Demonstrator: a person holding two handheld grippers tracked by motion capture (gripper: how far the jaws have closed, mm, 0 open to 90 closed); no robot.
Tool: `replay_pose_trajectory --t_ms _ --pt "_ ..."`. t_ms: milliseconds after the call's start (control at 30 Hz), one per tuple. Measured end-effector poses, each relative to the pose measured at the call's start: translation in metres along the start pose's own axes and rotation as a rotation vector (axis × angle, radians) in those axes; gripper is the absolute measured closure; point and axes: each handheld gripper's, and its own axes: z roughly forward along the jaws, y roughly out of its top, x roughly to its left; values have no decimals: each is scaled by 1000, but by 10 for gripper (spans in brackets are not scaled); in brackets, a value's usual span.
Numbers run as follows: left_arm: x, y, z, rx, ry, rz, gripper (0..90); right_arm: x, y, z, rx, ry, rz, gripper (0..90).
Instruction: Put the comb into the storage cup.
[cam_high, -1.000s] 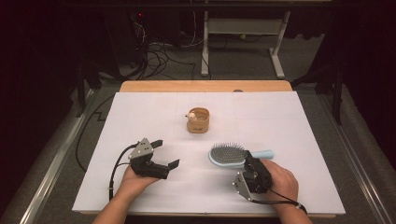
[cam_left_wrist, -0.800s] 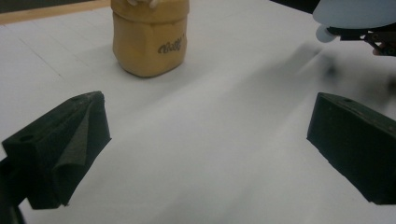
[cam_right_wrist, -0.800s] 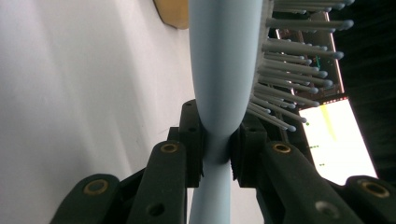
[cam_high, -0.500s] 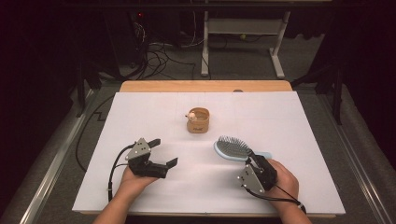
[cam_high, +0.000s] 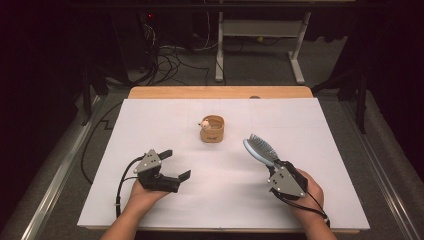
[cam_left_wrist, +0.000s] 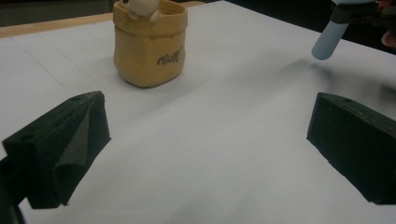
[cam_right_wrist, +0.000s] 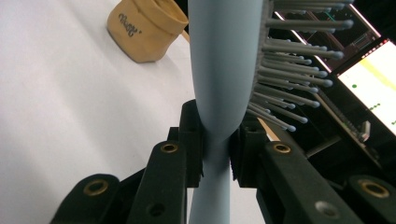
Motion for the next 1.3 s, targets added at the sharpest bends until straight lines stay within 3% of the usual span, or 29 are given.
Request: replay_pose_trajectory --t_ms 667,1300 --pt "-2 3 -3 -16 -20 -25 6 -20 -5 -6 -93 88 321 779" --pt "-7 2 -4 -29 -37 -10 8 -23 -11 -4 -175 229 548 779"
